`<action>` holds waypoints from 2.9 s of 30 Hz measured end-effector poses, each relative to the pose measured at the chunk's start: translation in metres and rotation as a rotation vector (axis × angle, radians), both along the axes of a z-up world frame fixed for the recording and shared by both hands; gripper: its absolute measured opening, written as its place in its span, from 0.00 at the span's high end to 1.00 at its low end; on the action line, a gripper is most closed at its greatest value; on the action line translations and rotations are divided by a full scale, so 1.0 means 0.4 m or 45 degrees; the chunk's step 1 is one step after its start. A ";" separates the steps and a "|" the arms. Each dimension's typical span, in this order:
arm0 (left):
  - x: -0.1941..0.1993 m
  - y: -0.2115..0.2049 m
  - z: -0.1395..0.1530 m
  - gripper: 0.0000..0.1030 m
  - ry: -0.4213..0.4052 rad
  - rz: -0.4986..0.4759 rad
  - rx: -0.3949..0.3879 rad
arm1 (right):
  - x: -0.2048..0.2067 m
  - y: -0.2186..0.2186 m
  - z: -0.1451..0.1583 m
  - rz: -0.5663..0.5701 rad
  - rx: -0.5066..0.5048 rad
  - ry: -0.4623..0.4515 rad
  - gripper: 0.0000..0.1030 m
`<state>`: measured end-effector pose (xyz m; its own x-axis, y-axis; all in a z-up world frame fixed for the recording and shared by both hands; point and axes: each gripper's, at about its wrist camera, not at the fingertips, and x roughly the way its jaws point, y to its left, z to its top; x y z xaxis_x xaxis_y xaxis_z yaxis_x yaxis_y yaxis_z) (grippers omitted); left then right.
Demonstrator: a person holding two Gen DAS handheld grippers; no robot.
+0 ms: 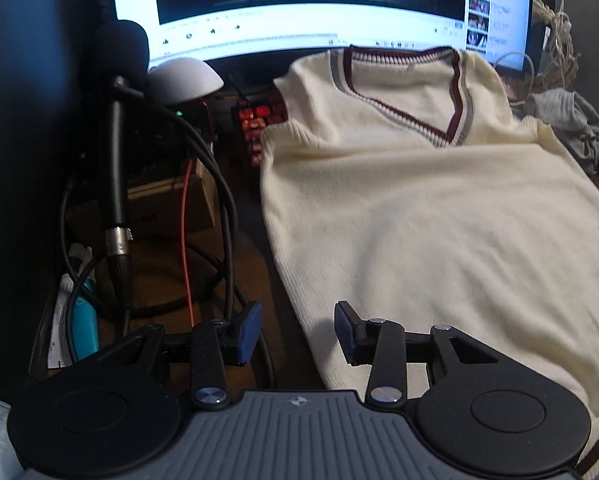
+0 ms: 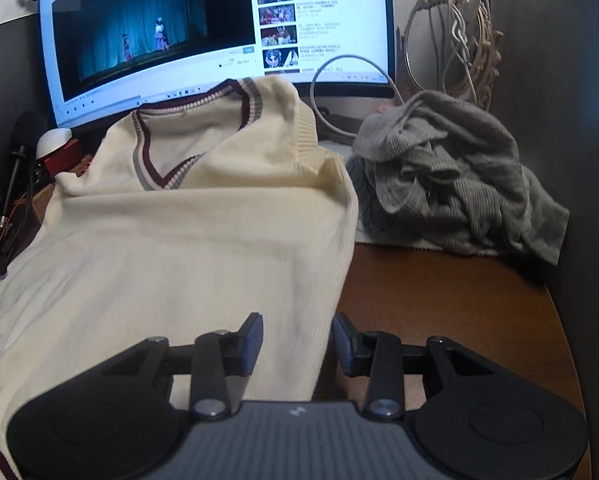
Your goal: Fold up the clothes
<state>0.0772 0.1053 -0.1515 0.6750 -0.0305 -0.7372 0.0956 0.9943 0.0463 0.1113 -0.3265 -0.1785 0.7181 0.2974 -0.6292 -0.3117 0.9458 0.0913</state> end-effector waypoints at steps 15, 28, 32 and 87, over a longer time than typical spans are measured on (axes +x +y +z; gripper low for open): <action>0.091 0.007 -0.002 1.00 -0.124 0.058 0.097 | 0.095 0.002 -0.005 -0.050 0.012 -0.032 0.95; -0.125 -0.076 0.082 0.75 -0.254 -0.185 -0.110 | -0.113 -0.002 0.072 0.104 -0.145 -0.231 0.67; -0.240 -0.145 0.076 0.70 -0.320 -0.292 -0.080 | -0.263 0.005 0.093 0.160 -0.146 -0.324 0.56; -0.528 -0.275 -0.062 0.67 -0.401 -0.457 0.587 | -0.515 0.033 -0.059 -0.108 -0.198 -0.496 0.80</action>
